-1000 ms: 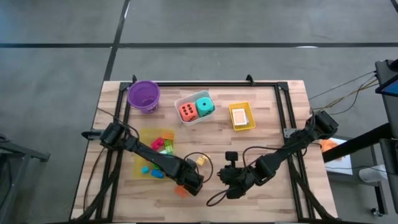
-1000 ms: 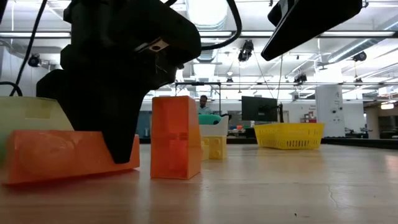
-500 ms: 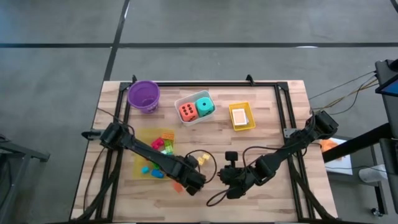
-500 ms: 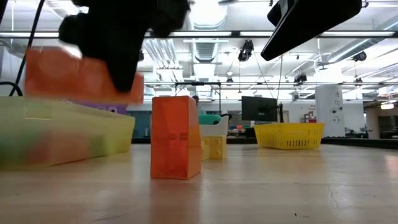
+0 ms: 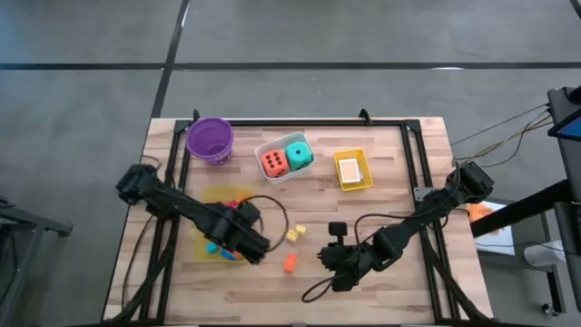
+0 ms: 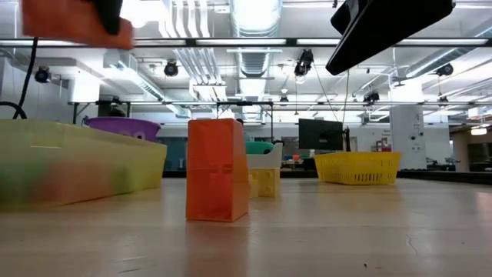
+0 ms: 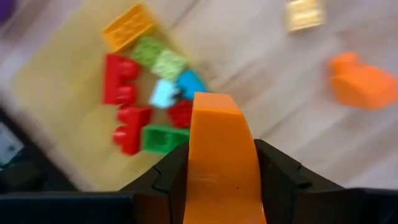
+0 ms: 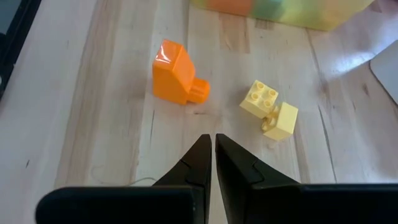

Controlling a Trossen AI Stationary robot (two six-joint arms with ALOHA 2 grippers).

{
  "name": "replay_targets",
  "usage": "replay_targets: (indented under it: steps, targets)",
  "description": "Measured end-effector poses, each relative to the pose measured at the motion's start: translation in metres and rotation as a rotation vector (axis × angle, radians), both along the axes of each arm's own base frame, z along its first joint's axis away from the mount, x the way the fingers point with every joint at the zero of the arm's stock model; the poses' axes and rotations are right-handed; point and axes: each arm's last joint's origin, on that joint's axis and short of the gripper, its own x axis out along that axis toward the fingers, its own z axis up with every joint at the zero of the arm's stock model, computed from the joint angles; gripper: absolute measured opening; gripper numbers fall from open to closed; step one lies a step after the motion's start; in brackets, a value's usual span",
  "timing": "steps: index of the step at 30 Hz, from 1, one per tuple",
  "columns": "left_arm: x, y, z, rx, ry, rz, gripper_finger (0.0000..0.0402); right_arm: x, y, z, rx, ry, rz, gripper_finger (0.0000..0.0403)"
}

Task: Pick & Place Toys
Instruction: Put the orange game piece into the light yellow bin

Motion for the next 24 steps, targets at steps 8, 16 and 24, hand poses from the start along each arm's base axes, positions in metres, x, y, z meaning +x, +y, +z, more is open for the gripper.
replay_targets:
  steps: [8,16,24]
  targets:
    - [-0.06,0.034,-0.033,0.039,0.044,0.164,0.0137,0.0,0.0,0.0,0.004,-0.002,-0.003,0.0019]
    - [-0.097,0.055,-0.076,-0.073,-0.155,0.226,0.0137,0.001,-0.001,0.0,0.002,-0.003,-0.003,0.0019]
    - [-0.122,0.063,-0.11,-0.118,-0.036,0.343,0.0137,0.001,0.0,0.0,0.006,-0.009,-0.003,0.0019]
